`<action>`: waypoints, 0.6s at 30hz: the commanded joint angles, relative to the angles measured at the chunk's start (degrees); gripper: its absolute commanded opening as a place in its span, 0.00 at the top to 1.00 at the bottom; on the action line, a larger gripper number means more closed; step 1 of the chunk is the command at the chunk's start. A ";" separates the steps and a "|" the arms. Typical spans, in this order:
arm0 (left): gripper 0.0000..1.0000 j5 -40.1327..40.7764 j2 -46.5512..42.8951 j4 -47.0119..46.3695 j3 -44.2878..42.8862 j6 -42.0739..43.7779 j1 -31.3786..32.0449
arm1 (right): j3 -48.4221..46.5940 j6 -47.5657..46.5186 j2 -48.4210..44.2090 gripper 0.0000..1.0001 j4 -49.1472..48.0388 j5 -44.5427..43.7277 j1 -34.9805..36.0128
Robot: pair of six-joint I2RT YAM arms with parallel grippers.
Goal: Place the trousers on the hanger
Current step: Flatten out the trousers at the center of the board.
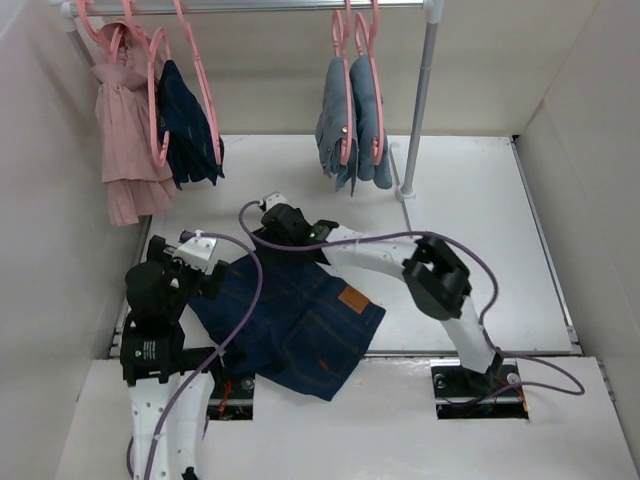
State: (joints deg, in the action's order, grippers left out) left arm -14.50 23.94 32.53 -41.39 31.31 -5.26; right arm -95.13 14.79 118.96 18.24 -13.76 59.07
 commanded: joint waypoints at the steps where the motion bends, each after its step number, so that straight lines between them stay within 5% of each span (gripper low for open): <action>1: 0.00 4.13 -2.24 0.31 0.08 -2.75 0.25 | -10.82 9.72 6.00 0.00 5.92 -4.86 -4.21; 5: 0.00 4.75 -2.85 2.97 -0.63 -1.17 0.25 | -23.99 10.70 16.55 0.00 16.79 -13.22 -4.22; 10: 0.00 7.46 2.50 6.22 -1.15 2.96 0.25 | -27.22 7.28 24.31 0.00 20.70 -5.59 -4.22; 13: 0.00 5.98 4.44 8.68 -0.63 6.72 0.25 | -20.29 7.27 21.41 0.41 15.88 -1.54 -4.22; 14: 0.00 4.85 4.44 8.69 -0.02 7.79 0.25 | -18.53 6.67 20.71 0.63 14.47 0.21 -4.22; 15: 0.00 4.83 4.44 9.30 0.95 8.85 0.25 | -15.99 6.05 20.01 0.97 13.32 0.92 -4.22; 18: 0.00 5.44 4.97 9.30 2.71 12.10 0.25 | -10.72 4.29 15.89 1.00 10.60 1.98 -4.22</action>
State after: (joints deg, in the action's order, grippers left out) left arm -8.78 28.80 40.75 -39.86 38.54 -5.23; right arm -111.85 21.39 136.55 26.33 -16.01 54.46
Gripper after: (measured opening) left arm 0.993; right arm 0.033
